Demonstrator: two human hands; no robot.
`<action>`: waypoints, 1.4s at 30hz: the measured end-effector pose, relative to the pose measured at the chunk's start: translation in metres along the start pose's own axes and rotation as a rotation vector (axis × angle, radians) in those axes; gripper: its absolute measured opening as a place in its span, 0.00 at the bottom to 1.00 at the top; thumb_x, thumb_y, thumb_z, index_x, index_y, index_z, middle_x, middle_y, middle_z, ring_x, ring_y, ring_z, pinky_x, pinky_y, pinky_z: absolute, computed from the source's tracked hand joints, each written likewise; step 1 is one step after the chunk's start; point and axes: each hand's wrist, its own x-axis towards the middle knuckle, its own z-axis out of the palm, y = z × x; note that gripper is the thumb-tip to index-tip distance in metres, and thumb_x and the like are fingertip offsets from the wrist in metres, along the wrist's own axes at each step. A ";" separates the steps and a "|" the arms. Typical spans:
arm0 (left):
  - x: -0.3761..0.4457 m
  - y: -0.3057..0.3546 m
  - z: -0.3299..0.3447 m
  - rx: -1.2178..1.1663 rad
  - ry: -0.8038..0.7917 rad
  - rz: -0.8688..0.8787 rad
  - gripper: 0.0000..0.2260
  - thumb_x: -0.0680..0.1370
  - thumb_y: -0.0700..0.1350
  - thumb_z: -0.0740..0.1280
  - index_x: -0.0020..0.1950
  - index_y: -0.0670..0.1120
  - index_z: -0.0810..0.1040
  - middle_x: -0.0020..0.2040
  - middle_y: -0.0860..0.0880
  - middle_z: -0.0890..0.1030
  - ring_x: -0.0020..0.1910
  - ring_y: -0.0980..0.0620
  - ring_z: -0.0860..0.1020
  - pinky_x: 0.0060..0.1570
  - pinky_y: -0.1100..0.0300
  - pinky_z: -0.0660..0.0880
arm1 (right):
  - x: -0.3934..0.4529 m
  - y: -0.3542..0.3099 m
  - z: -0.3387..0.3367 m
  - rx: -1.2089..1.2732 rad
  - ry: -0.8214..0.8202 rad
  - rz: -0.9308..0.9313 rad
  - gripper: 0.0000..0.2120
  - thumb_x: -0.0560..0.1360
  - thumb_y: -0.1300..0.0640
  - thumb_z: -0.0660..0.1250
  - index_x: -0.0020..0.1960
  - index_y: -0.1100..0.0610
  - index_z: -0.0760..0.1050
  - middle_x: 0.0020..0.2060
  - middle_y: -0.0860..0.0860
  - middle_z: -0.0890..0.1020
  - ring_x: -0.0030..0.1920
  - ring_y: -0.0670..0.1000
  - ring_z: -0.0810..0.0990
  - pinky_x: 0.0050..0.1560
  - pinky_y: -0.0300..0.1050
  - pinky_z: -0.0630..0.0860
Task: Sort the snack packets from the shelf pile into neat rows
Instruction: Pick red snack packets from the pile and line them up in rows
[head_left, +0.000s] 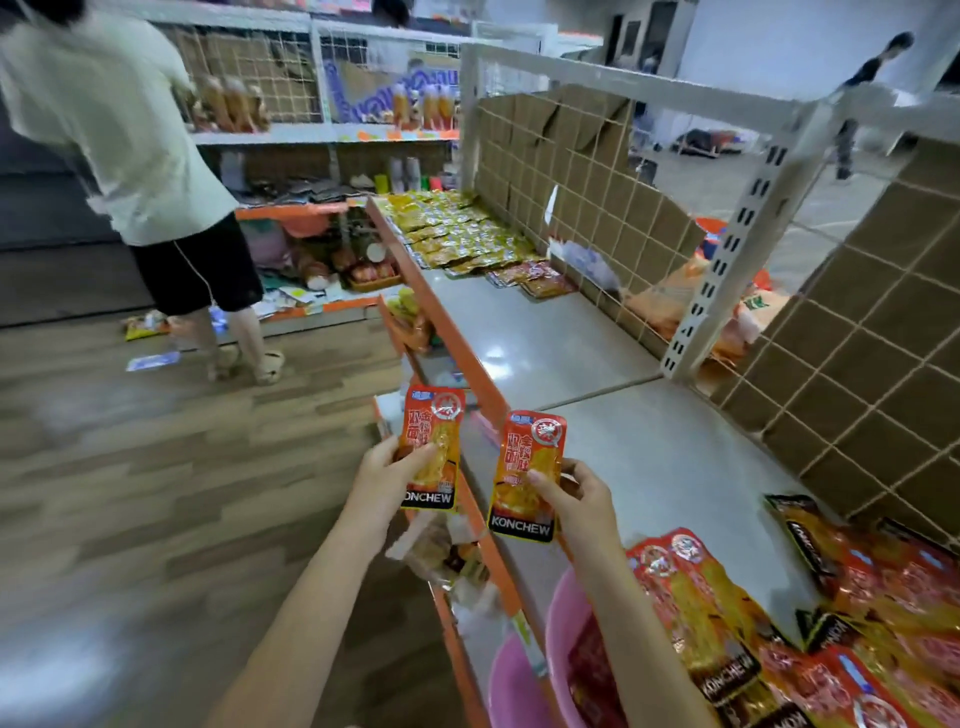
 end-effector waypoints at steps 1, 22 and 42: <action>0.004 0.001 -0.010 0.001 0.018 0.004 0.02 0.77 0.42 0.67 0.48 0.46 0.79 0.44 0.45 0.84 0.43 0.46 0.82 0.46 0.54 0.77 | 0.004 0.001 0.010 -0.002 -0.008 -0.001 0.08 0.75 0.62 0.68 0.53 0.60 0.75 0.45 0.54 0.83 0.42 0.49 0.83 0.37 0.35 0.77; 0.162 0.038 -0.174 0.066 -0.031 -0.022 0.02 0.78 0.41 0.65 0.50 0.45 0.77 0.42 0.49 0.83 0.36 0.56 0.81 0.34 0.67 0.74 | 0.119 0.005 0.228 0.034 0.013 0.052 0.06 0.75 0.58 0.69 0.49 0.51 0.73 0.43 0.47 0.82 0.43 0.47 0.82 0.41 0.40 0.79; 0.444 0.106 0.008 0.430 -0.435 0.198 0.03 0.78 0.41 0.66 0.46 0.48 0.73 0.41 0.48 0.80 0.37 0.55 0.78 0.35 0.69 0.73 | 0.369 -0.046 0.118 0.264 0.684 -0.105 0.11 0.74 0.66 0.68 0.55 0.58 0.75 0.39 0.49 0.81 0.32 0.45 0.80 0.36 0.39 0.77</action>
